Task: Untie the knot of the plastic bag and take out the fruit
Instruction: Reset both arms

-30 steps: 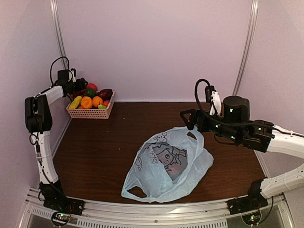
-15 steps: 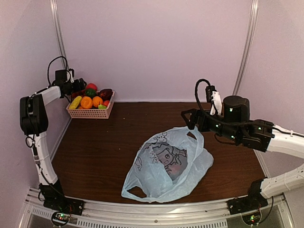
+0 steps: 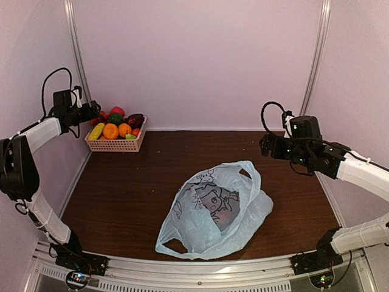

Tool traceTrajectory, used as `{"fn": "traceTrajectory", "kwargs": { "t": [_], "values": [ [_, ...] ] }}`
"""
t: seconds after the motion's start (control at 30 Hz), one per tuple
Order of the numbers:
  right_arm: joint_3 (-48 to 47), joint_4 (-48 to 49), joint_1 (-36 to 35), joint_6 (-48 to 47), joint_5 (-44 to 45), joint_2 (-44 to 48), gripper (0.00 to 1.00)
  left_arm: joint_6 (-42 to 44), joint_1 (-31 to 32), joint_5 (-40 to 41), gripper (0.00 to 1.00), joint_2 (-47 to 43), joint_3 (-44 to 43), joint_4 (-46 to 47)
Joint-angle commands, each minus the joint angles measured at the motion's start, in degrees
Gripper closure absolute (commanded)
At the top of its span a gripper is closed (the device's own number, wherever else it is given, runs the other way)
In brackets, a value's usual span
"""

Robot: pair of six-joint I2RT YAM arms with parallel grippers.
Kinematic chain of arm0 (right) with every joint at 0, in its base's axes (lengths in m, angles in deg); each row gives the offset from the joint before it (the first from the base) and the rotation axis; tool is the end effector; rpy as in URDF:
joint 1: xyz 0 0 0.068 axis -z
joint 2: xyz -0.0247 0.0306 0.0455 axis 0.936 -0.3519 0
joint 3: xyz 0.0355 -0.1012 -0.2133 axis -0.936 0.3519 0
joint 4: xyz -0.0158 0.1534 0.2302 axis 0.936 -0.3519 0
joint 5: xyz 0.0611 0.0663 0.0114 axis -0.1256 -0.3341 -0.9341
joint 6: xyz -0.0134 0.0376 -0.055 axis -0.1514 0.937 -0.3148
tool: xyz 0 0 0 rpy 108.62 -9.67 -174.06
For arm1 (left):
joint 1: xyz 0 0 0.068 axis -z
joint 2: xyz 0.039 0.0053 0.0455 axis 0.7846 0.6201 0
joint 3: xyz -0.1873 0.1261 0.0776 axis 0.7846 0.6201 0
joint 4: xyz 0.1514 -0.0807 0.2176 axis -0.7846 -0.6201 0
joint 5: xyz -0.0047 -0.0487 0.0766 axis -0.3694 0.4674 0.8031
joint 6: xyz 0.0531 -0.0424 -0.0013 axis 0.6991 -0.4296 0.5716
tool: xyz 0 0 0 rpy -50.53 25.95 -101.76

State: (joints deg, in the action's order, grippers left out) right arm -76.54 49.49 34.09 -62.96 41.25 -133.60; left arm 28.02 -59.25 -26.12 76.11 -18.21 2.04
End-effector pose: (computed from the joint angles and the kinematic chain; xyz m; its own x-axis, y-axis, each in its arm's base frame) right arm 0.2538 0.1645 0.2688 -0.5285 0.1679 -0.8322 -0.1796 0.9360 0.3029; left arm 0.4297 0.0477 0.2812 -0.3204 -0.3487 -0.8808 -0.0739 0.9361 -0.3438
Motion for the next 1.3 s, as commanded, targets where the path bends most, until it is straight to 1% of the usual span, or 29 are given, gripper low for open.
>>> {"fn": "traceTrajectory", "kwargs": {
  "t": [0.0,0.07,0.17,0.3,0.43,0.6,0.7,0.87,1.0,1.1,1.27],
  "values": [
    [3.4,-1.6,9.0,-4.3,-2.1,1.4,0.01,2.7,-1.9,-0.6,0.03,-6.0,6.7,-1.2],
    [4.6,-1.0,13.3,-5.7,-3.5,2.6,0.01,2.3,-3.9,-2.0,0.03,-8.6,9.1,-4.0],
    [5.6,-0.6,19.1,-7.4,-5.3,5.1,0.01,3.3,-5.2,-0.2,0.02,-14.8,14.8,-6.0],
    [6.5,-0.4,23.6,-10.4,-6.0,9.9,0.01,4.4,-5.3,2.3,0.03,-25.7,20.6,-8.1],
    [8.2,1.0,24.5,-12.9,-3.6,15.5,0.01,4.0,-5.3,1.8,0.03,-36.0,24.0,-10.3],
    [12.1,4.6,24.7,-16.1,-2.5,23.7,0.01,4.0,-5.3,-0.3,0.02,-47.1,24.0,-13.4],
    [14.9,6.7,24.7,-17.5,-2.7,28.6,0.01,5.4,-5.3,-1.8,0.02,-53.1,24.4,-15.5],
    [19.4,8.5,24.8,-18.2,-2.2,34.4,0.01,5.1,-5.3,-2.8,0.03,-60.2,30.7,-16.5],
    [22.8,10.9,24.7,-17.6,-1.7,38.1,0.01,2.9,-5.3,-0.7,0.03,-64.1,36.5,-17.1],
    [23.6,11.3,24.8,-17.5,-0.9,39.3,0.01,2.1,-5.3,-0.8,0.03,-65.6,39.8,-16.9],
    [23.5,11.1,24.7,-17.5,-0.6,39.0,0.01,1.5,-5.3,-1.4,0.03,-65.5,41.6,-16.2]
  ]
}}
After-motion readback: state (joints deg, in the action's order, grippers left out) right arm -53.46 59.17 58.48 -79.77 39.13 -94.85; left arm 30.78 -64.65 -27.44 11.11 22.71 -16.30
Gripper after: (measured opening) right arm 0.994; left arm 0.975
